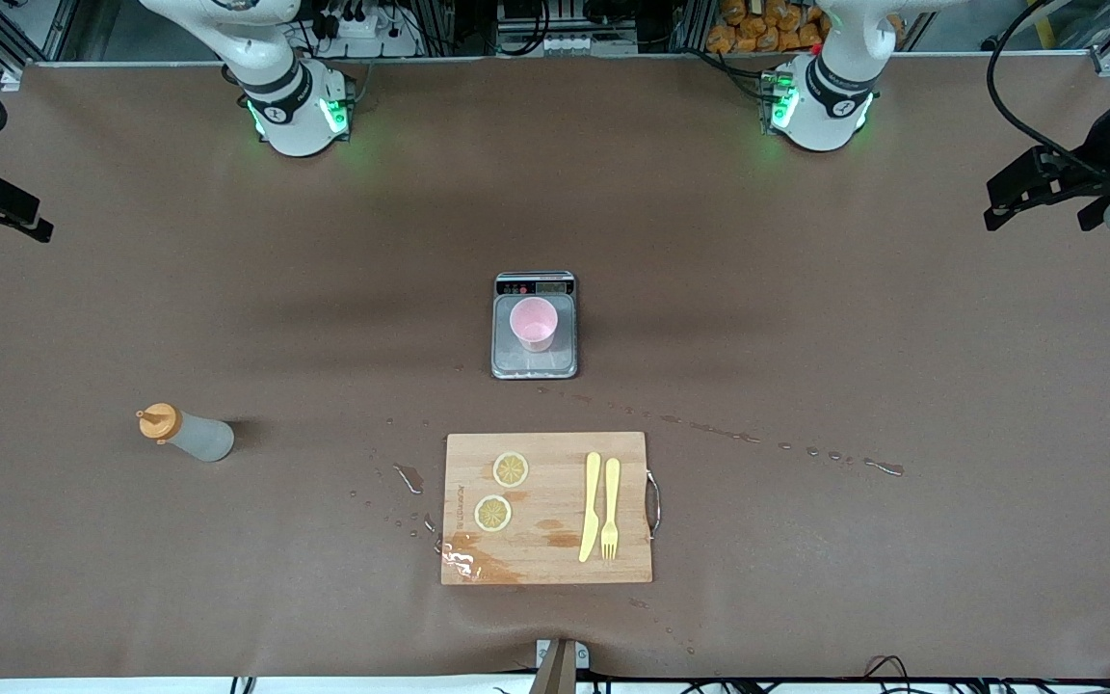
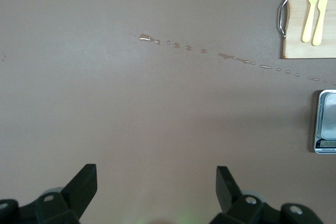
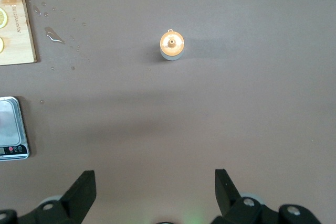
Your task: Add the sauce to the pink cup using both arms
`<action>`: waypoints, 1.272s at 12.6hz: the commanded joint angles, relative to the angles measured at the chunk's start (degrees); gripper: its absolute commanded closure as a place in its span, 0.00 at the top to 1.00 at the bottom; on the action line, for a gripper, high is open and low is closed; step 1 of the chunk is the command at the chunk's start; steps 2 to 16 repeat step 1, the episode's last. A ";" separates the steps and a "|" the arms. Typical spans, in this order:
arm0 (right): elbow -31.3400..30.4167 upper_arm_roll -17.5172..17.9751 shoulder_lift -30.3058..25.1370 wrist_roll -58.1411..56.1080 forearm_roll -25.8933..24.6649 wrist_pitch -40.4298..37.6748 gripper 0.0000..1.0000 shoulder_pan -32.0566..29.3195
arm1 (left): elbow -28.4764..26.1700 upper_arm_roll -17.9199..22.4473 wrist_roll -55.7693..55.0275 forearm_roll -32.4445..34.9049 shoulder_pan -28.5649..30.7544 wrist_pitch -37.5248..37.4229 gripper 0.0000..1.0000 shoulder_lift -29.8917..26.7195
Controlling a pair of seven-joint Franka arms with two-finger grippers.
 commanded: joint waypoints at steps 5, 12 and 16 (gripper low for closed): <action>0.73 0.35 0.08 0.28 -1.11 0.59 1.00 -0.38 | 1.88 -0.16 0.47 -0.37 0.19 -1.87 1.00 0.55; 0.73 0.35 0.08 0.28 -1.11 0.59 1.00 -0.38 | 1.88 -0.16 0.47 -0.37 0.19 -1.87 1.00 0.55; 0.73 0.35 0.08 0.28 -1.11 0.59 1.00 -0.38 | 1.88 -0.16 0.47 -0.37 0.19 -1.87 1.00 0.55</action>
